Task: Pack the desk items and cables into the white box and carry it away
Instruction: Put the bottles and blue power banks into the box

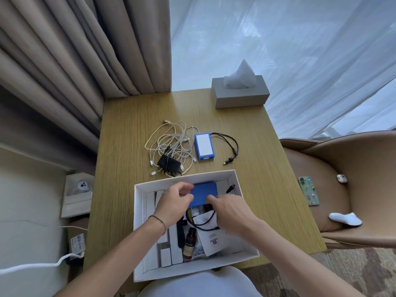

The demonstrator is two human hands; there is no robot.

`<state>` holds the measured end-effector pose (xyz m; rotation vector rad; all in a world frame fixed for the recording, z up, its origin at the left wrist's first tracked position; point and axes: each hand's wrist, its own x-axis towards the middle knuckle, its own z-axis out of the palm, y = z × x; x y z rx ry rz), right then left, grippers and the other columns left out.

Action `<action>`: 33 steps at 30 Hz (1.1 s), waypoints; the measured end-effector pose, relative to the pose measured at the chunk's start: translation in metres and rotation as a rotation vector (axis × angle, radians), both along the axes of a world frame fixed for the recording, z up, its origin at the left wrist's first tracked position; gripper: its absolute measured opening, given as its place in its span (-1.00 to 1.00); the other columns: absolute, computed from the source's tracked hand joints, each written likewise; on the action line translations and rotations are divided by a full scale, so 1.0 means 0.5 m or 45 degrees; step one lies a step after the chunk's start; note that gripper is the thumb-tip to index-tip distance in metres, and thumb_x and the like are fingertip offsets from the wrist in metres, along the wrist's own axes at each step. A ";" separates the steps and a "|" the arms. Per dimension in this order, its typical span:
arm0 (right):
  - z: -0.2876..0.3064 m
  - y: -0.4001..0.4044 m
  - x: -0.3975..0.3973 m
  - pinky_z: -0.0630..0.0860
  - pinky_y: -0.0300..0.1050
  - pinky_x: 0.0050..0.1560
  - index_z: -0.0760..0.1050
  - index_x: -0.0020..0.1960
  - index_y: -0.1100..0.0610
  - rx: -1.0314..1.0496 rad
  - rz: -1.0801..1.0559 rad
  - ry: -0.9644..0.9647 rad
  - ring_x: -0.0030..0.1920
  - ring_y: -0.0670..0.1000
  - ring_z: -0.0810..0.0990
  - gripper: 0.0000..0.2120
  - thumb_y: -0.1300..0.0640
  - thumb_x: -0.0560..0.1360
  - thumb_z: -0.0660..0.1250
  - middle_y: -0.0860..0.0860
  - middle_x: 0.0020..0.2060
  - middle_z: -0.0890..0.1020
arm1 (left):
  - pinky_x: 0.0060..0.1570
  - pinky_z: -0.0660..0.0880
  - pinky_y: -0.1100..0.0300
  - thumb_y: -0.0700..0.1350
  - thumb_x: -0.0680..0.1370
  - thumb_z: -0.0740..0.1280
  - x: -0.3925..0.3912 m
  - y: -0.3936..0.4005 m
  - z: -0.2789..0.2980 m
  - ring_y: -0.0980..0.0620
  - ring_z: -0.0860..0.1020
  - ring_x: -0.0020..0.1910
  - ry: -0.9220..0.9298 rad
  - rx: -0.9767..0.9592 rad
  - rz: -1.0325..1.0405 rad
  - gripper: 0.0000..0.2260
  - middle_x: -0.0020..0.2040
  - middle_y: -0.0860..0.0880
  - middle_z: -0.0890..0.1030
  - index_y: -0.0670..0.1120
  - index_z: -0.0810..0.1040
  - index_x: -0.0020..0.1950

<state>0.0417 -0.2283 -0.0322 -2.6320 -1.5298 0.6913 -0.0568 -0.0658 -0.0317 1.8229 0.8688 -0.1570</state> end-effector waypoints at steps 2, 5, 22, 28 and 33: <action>0.020 0.012 0.021 0.44 -0.07 -0.30 0.49 0.24 0.06 0.150 -0.086 -0.002 -0.13 0.10 0.63 -0.58 0.31 0.42 0.25 -0.01 -0.09 0.68 | 0.14 0.52 0.21 -0.20 0.58 0.32 0.014 0.002 0.027 0.15 0.60 0.10 -0.092 0.002 -0.015 -0.79 0.06 0.09 0.67 0.03 0.64 0.14; 0.049 0.037 0.066 0.42 -0.12 -0.30 0.55 0.22 0.00 0.334 -0.338 -0.012 -0.11 0.03 0.63 -0.59 0.31 0.46 0.22 -0.08 -0.04 0.70 | 0.07 0.54 0.26 -0.22 0.57 0.32 0.056 0.017 0.063 0.18 0.61 0.04 -0.190 0.036 -0.014 -0.81 -0.01 0.10 0.68 0.03 0.65 0.06; 0.025 0.111 0.218 0.59 0.02 0.02 0.59 0.20 0.04 0.471 -1.048 0.288 -0.02 0.03 0.64 -0.65 0.26 0.51 0.18 -0.02 0.01 0.70 | 0.01 0.48 0.02 0.10 0.56 0.30 0.411 0.119 -0.098 -0.21 0.54 0.21 0.463 0.660 -0.466 -0.36 0.31 -0.21 0.52 -0.04 0.15 0.56; 0.020 0.100 0.212 0.59 -0.01 0.00 0.60 0.17 0.03 0.528 -1.093 0.304 -0.06 -0.02 0.63 -0.71 0.22 0.54 0.21 -0.05 -0.03 0.69 | -0.01 0.44 0.00 0.34 0.51 0.24 0.471 0.104 -0.153 -0.25 0.47 0.28 0.701 0.672 -0.472 -0.11 0.42 -0.27 0.39 0.00 -0.16 0.62; 0.029 0.064 0.201 0.62 0.02 -0.06 0.60 0.15 0.01 0.550 -1.116 0.332 -0.14 -0.05 0.63 -0.70 0.24 0.52 0.21 -0.10 -0.12 0.66 | -0.06 0.54 0.02 0.22 0.43 0.43 0.485 0.103 -0.160 -0.22 0.51 0.18 0.676 0.602 -0.371 -0.04 0.35 -0.26 0.40 0.00 -0.10 0.61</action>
